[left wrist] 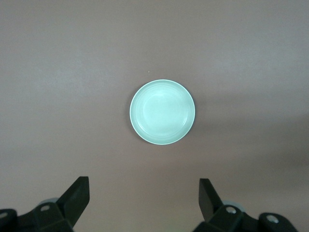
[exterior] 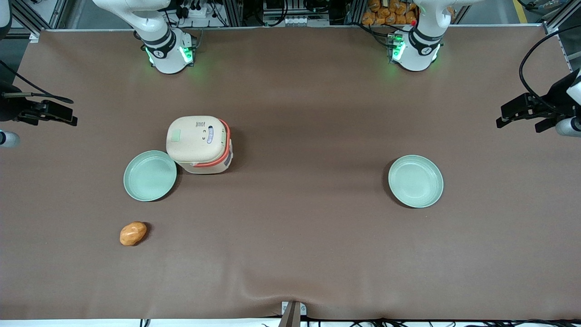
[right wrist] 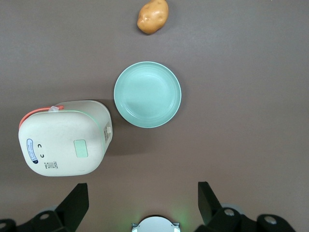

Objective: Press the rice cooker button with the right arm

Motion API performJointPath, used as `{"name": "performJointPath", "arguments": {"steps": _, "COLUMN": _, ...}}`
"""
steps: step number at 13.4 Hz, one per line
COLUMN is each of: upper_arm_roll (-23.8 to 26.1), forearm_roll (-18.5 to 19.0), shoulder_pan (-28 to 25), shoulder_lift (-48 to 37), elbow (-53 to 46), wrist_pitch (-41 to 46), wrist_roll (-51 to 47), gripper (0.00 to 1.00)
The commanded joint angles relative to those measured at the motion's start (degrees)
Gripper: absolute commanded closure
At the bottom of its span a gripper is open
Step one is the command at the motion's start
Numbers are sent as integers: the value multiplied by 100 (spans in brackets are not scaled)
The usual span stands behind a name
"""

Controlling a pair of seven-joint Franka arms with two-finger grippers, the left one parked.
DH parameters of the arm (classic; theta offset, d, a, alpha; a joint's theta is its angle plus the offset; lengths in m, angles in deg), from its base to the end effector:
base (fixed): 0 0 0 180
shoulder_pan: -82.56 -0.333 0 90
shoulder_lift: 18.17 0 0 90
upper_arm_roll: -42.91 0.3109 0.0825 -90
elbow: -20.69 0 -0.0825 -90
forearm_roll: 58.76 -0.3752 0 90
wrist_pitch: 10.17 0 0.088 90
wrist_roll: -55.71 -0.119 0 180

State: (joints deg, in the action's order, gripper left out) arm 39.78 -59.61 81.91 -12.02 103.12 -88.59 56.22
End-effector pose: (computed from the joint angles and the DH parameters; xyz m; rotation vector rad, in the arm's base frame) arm 0.5536 -0.0203 0.5925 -3.1154 0.0513 0.2763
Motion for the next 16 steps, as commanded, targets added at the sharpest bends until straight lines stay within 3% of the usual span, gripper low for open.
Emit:
{"name": "performJointPath", "arguments": {"steps": 1, "upper_arm_roll": 32, "forearm_roll": 75, "shoulder_pan": 57, "shoulder_lift": -70, "elbow": 89, "wrist_pitch": -77, "wrist_roll": 10, "gripper": 0}}
{"name": "performJointPath", "arguments": {"steps": 16, "upper_arm_roll": 67, "forearm_roll": 59, "shoulder_pan": 4, "shoulder_lift": -61, "elbow": 80, "wrist_pitch": -34, "wrist_roll": 63, "gripper": 0}}
